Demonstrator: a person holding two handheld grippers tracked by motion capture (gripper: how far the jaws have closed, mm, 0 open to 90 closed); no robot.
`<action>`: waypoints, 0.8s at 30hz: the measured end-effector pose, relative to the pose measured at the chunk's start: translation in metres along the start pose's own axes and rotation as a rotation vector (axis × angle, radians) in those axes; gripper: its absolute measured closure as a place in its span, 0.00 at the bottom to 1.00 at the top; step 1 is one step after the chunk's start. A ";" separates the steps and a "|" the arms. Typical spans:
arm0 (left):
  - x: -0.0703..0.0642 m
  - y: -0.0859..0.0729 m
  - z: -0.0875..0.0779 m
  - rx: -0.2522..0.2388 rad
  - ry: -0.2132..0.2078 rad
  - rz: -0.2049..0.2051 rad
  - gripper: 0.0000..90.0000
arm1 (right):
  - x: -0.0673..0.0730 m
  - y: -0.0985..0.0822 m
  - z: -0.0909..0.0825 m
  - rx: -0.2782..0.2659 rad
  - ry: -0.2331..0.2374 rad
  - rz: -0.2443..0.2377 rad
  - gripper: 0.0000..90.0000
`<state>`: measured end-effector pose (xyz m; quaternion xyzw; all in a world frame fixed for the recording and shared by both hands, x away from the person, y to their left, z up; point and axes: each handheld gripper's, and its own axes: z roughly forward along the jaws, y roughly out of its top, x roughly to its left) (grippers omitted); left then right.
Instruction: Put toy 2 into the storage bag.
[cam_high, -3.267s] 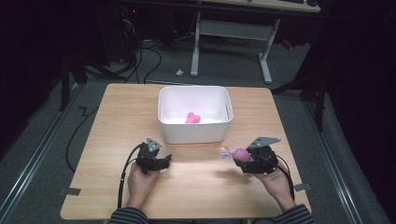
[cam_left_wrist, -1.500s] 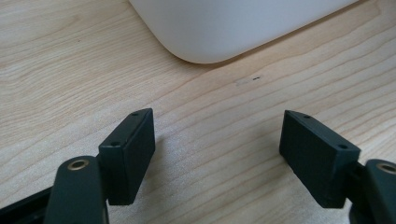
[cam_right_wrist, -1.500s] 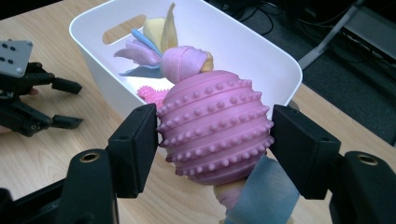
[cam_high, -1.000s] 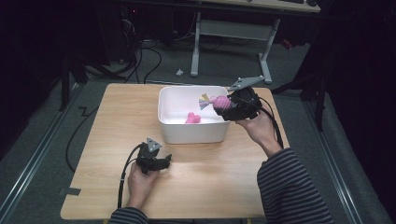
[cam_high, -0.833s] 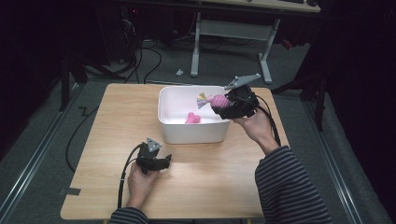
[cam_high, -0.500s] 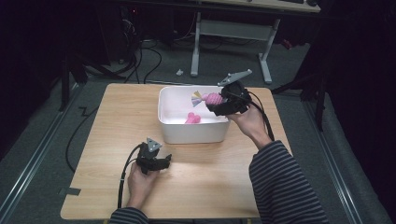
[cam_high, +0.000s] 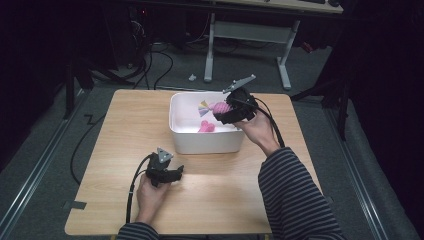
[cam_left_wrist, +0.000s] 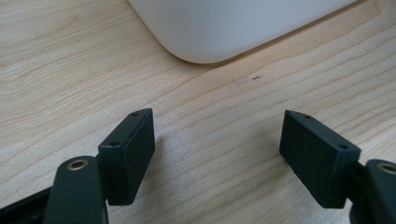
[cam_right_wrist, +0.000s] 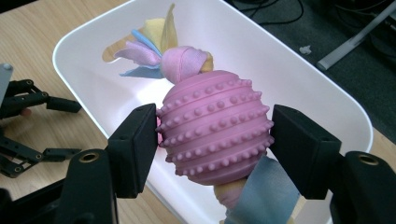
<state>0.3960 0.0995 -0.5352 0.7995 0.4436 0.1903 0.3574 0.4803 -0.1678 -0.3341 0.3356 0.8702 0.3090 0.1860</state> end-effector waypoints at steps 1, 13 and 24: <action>0.000 0.000 0.000 0.000 0.000 0.000 0.30 | 0.000 0.000 0.001 0.008 0.000 0.001 0.38; 0.000 0.000 0.000 0.000 0.000 -0.001 0.30 | 0.000 -0.010 0.019 0.069 0.031 0.003 0.37; 0.000 0.000 0.000 0.000 0.001 -0.001 0.30 | 0.000 -0.018 0.024 0.098 0.088 0.020 0.37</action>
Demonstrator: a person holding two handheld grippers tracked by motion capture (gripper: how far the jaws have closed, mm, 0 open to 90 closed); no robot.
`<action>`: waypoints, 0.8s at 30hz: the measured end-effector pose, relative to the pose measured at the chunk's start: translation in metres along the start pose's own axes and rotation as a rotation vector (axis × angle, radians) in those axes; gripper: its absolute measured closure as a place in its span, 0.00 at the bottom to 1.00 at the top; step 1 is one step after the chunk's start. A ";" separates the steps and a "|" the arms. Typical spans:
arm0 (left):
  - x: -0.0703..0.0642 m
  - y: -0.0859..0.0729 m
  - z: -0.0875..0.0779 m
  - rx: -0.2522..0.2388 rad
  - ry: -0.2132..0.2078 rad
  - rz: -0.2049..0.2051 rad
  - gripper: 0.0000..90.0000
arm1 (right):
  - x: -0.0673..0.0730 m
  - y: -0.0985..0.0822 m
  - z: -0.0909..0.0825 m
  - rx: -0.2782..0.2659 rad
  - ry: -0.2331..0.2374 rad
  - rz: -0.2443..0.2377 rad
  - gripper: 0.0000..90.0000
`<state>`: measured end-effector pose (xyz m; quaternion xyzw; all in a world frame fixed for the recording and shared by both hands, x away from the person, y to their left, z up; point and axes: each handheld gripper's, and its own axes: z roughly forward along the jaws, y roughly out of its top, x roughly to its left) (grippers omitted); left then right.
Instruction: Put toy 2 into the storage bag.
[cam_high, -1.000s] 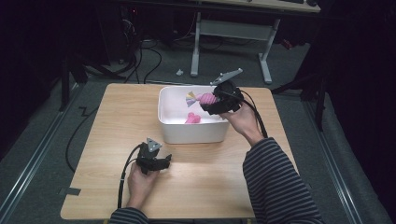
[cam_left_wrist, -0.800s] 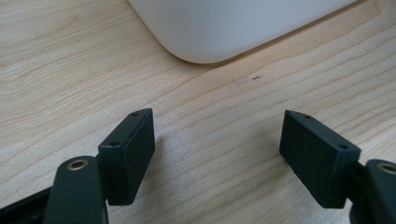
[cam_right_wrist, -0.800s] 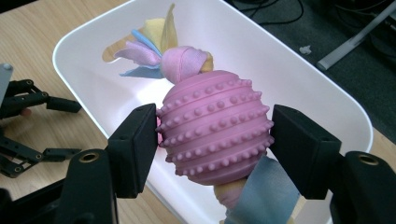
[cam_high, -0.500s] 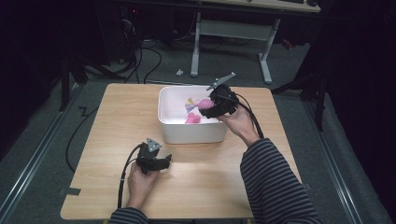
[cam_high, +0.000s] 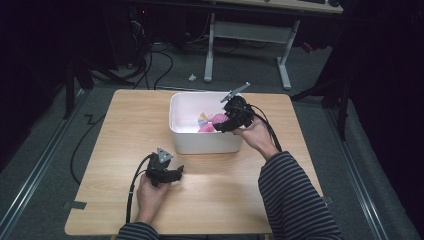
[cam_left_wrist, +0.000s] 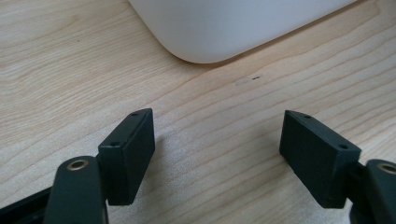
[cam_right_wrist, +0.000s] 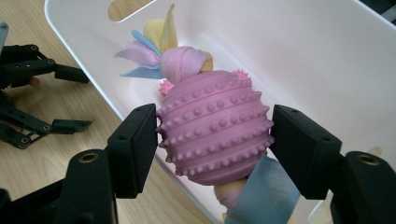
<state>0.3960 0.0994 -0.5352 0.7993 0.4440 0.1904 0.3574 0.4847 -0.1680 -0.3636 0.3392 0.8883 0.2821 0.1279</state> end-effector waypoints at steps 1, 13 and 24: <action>0.000 0.000 0.000 0.000 0.000 0.000 0.30 | 0.000 0.000 0.000 0.001 0.001 0.001 0.37; 0.000 0.000 0.000 0.000 0.000 0.000 0.30 | -0.004 -0.002 -0.001 -0.008 0.046 0.035 0.36; 0.000 0.000 0.000 -0.002 0.000 -0.001 0.30 | -0.009 -0.014 -0.023 -0.082 0.020 0.047 0.37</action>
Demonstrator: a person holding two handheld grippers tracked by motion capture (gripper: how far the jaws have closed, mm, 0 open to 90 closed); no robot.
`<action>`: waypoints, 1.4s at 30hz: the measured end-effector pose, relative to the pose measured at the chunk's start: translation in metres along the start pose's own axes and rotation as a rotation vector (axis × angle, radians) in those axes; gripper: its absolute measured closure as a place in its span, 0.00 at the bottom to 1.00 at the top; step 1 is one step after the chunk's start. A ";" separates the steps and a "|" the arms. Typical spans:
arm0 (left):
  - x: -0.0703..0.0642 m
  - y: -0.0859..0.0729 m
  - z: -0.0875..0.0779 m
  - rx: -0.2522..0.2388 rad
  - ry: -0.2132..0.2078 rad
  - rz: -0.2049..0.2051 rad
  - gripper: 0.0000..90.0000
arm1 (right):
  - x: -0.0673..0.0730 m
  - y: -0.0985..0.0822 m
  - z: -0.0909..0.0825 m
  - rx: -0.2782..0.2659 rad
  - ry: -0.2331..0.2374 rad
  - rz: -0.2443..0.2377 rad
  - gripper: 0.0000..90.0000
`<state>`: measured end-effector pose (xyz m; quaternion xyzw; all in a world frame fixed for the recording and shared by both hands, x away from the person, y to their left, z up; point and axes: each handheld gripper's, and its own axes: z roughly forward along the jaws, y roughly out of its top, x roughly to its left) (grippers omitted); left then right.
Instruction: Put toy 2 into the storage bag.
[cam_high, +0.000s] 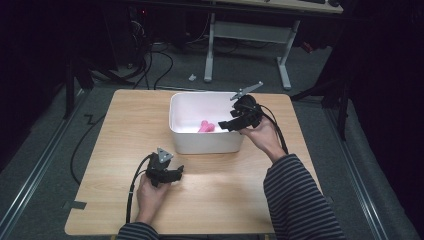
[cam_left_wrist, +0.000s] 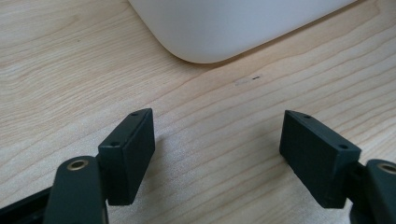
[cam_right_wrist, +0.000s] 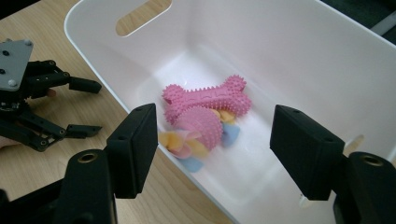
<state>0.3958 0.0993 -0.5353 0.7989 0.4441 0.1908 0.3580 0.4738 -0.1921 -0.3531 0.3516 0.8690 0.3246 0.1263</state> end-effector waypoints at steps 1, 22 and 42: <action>0.000 0.000 0.000 0.000 0.000 0.000 0.30 | -0.001 -0.003 -0.003 -0.008 -0.005 0.000 0.37; 0.000 0.000 0.000 0.001 0.000 0.001 0.30 | -0.018 -0.055 -0.064 -0.162 -0.099 0.112 0.39; 0.000 0.000 0.000 0.000 0.000 0.001 0.30 | -0.016 -0.098 -0.104 -0.218 -0.174 0.165 0.41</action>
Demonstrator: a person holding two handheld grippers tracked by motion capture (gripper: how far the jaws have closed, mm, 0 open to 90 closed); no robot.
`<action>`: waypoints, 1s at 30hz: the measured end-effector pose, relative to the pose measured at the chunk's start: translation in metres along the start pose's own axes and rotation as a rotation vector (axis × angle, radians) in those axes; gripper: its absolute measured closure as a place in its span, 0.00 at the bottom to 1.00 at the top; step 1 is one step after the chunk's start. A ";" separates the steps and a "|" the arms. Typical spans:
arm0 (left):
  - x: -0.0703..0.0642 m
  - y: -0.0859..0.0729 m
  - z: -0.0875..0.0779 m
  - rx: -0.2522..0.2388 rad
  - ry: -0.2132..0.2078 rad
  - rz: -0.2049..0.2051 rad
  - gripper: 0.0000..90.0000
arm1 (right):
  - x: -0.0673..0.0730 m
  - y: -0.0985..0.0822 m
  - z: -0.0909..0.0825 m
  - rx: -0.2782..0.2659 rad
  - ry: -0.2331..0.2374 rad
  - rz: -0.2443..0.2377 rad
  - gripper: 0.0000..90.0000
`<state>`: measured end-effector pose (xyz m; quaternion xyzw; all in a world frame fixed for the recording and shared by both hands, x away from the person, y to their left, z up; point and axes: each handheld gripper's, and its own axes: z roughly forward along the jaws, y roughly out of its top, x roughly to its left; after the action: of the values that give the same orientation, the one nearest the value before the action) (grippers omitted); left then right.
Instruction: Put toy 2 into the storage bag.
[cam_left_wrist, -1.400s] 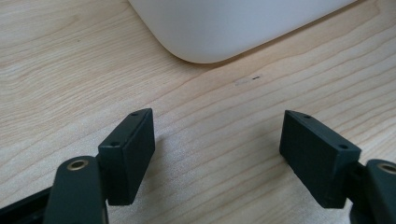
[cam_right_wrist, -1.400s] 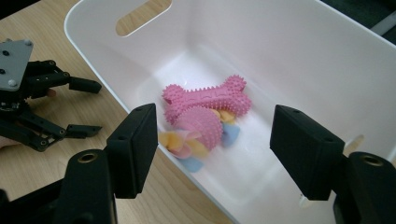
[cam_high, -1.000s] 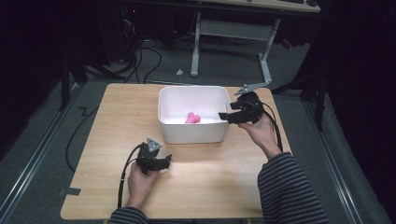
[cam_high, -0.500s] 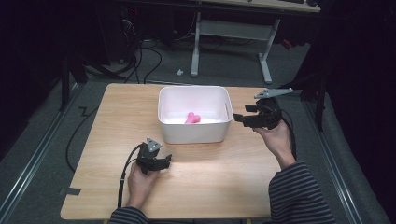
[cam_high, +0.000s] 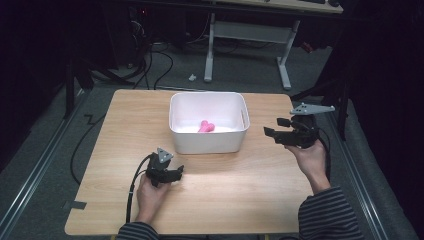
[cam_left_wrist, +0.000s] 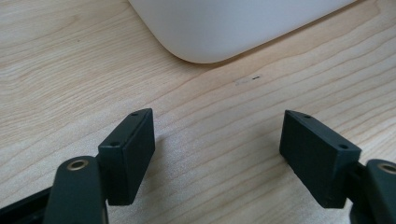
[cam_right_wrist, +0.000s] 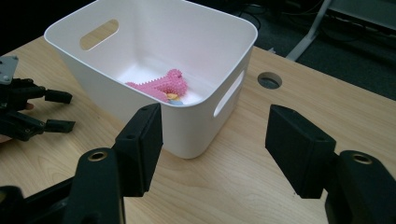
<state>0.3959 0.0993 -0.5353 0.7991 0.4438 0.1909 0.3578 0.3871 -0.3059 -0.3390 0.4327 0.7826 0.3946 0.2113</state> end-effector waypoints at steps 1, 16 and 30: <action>0.000 0.000 0.000 0.000 0.000 0.000 0.30 | -0.001 -0.002 -0.002 -0.005 -0.002 0.002 0.41; 0.000 0.000 0.000 0.000 0.000 0.000 0.30 | -0.003 -0.037 -0.024 -0.044 -0.033 0.056 0.42; 0.000 0.000 0.000 0.000 -0.001 0.000 0.30 | 0.009 -0.078 -0.017 -0.041 -0.042 0.095 0.42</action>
<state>0.3958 0.0992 -0.5353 0.7992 0.4436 0.1907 0.3579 0.3313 -0.3301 -0.3913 0.4730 0.7485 0.4109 0.2173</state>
